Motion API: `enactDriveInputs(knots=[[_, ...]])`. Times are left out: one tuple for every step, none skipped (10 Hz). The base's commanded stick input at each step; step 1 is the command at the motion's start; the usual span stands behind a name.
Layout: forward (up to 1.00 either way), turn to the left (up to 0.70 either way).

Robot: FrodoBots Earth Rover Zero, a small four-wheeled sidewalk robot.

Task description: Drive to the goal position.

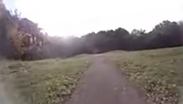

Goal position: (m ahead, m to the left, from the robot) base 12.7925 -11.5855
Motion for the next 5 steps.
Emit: enactDriveInputs(knots=[[1.0,-0.29],[1.0,-0.27],[1.0,-0.19],[1.0,0.0],[1.0,0.0]])
